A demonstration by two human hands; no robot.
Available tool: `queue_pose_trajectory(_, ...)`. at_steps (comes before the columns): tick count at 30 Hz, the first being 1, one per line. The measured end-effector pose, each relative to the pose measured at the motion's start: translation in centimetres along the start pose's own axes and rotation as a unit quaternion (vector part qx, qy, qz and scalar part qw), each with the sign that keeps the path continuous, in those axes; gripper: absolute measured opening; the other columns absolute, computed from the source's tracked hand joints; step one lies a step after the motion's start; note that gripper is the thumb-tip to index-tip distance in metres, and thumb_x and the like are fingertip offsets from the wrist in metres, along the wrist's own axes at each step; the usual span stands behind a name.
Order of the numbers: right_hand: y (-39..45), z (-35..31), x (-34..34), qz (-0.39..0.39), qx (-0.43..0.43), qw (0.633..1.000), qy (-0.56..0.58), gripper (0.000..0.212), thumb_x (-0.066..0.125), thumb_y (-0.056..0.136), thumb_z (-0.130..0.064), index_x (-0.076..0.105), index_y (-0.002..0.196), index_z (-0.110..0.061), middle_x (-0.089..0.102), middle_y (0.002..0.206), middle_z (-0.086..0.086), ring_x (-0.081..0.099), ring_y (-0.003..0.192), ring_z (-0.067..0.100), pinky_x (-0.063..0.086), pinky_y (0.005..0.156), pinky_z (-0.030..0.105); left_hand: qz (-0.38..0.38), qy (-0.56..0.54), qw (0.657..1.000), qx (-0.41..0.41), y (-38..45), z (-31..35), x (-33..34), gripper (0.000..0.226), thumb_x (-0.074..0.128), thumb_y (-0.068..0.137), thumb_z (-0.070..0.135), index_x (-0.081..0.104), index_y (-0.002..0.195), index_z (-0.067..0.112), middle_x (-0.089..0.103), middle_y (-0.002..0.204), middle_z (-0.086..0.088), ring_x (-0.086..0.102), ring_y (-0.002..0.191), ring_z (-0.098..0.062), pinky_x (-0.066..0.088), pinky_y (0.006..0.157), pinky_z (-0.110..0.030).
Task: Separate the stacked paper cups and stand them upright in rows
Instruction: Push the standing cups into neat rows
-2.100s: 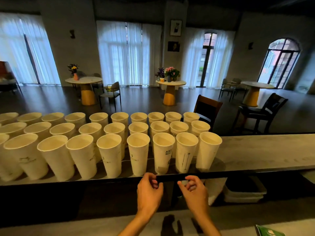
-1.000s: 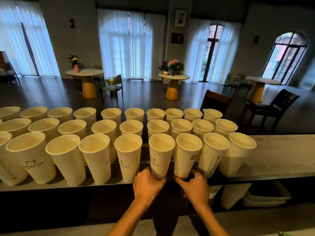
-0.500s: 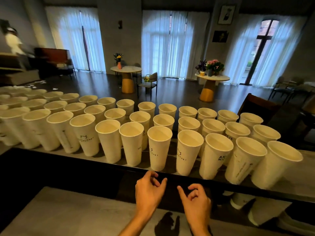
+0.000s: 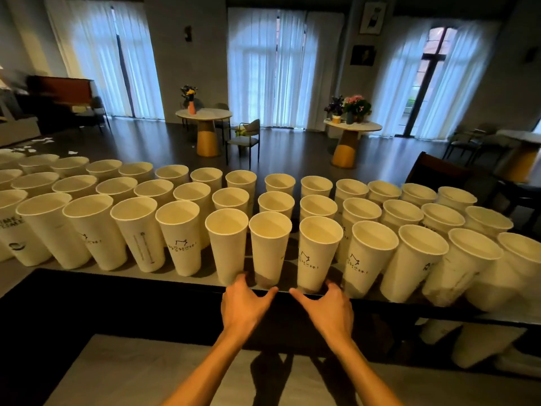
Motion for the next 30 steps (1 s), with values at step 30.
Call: queue_pose_trajectory(30,-7.7,-0.5,2.9,0.105,0.001,0.994,0.024,0.026,0.078,0.078,-0.041,0.056,0.085,-0.029,0.056,0.051,-0.006,0.056,0.048,0.001,0.051,0.05,0.024,-0.071,0.025,0.996,0.04,-0.8,-2.1,-3.8,0.045,0.07,0.086,0.051,0.065,0.124,0.027,0.071,0.076,0.01,0.067,0.075,0.001,0.058,0.076,-0.022)
Point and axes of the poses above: each hand's wrist, its own y-axis towards the middle knuckle, its own x-axis out of the palm, z = x × y, the point moved 6 cm from there along y, towards the middle knuckle
